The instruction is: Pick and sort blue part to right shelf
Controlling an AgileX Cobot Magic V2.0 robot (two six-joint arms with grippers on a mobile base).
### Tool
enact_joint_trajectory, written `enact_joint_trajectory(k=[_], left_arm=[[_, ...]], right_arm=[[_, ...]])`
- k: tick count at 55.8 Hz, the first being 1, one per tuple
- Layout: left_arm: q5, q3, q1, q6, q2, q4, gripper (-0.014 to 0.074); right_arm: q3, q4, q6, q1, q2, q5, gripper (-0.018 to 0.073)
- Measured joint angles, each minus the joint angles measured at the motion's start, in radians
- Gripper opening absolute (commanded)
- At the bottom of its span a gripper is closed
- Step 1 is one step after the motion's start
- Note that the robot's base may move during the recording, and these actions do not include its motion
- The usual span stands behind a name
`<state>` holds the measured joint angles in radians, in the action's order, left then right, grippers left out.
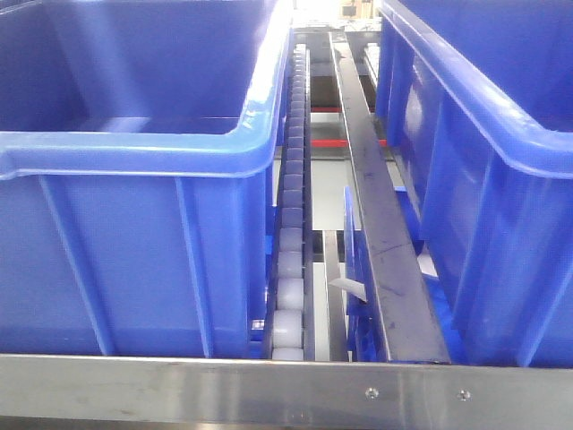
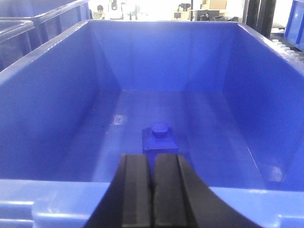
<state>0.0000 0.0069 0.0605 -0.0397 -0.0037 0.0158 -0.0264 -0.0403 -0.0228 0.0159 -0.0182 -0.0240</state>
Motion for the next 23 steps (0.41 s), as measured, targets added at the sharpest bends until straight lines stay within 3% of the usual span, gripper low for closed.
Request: enact_joint_trajectory(k=[23], left_arm=[[0.0,0.0,0.0,0.0,0.0,0.0,0.0122]], right_arm=[[0.0,0.0,0.0,0.0,0.0,0.0,0.0038]])
